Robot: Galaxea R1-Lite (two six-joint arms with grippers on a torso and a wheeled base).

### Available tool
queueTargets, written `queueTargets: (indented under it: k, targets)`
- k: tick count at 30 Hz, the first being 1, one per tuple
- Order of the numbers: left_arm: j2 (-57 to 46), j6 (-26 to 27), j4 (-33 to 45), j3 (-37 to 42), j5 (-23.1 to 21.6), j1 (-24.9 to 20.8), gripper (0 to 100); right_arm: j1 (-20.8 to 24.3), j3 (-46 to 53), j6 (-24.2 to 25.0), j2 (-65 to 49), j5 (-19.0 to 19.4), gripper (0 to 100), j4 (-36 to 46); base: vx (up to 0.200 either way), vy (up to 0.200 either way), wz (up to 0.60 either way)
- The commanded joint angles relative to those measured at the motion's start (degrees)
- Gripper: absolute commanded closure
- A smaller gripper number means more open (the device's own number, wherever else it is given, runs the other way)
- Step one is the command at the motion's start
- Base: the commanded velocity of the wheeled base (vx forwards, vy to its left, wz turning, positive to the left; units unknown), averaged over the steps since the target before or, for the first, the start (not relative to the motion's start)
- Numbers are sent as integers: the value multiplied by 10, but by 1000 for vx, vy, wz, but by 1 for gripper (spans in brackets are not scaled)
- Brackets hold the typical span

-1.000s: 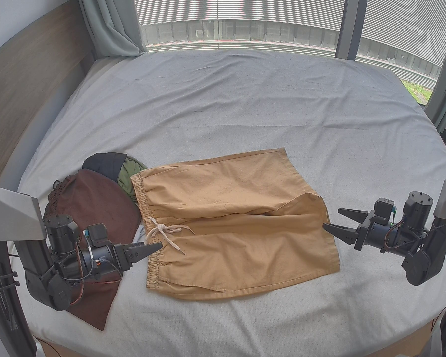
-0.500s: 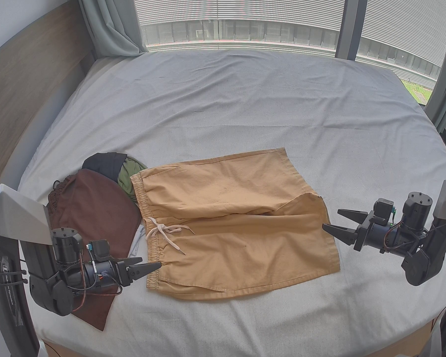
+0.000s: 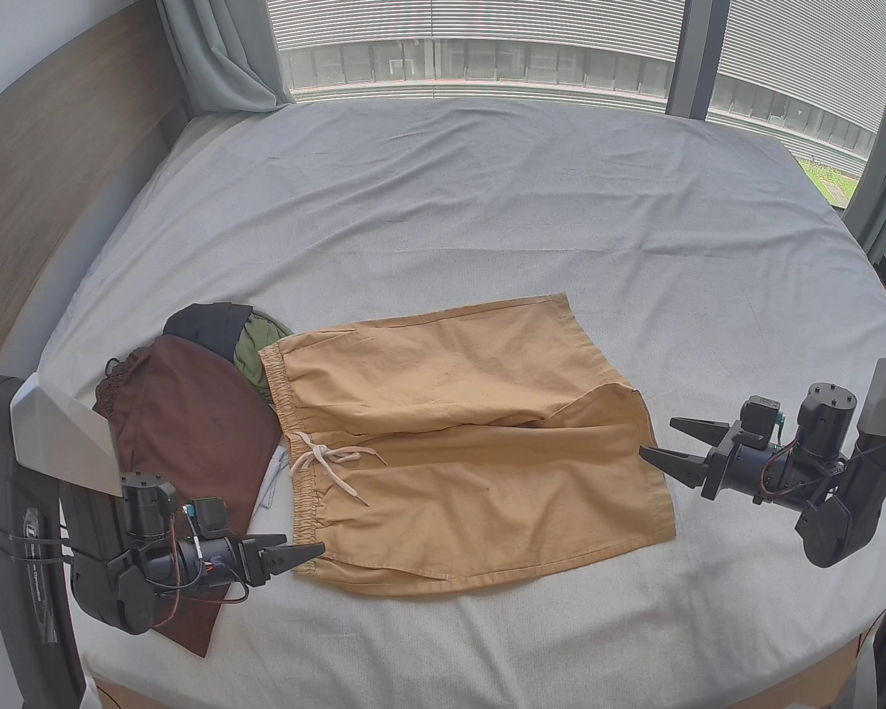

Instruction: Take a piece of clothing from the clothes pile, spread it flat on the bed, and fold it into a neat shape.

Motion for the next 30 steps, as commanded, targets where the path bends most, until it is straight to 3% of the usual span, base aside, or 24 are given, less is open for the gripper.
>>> queueTargets:
  k: [1, 18, 19, 30]
  targets:
    - [36, 5, 0, -1, 0, -8, 0, -1, 0, 0, 4, 0, 0, 0, 0, 0, 0]
    - [61, 0, 0, -9, 1, -24, 0, -2, 0, -2, 11, 0, 0, 0, 0, 0, 0]
    - [61, 0, 0, -10, 1, -24, 100, -2, 0, -2, 11, 0, 0, 0, 0, 0, 0]
    - [68, 4, -1, -19, 3, -24, 100, -6, 43, -34, 35, 7, 0, 2, 0, 0, 0]
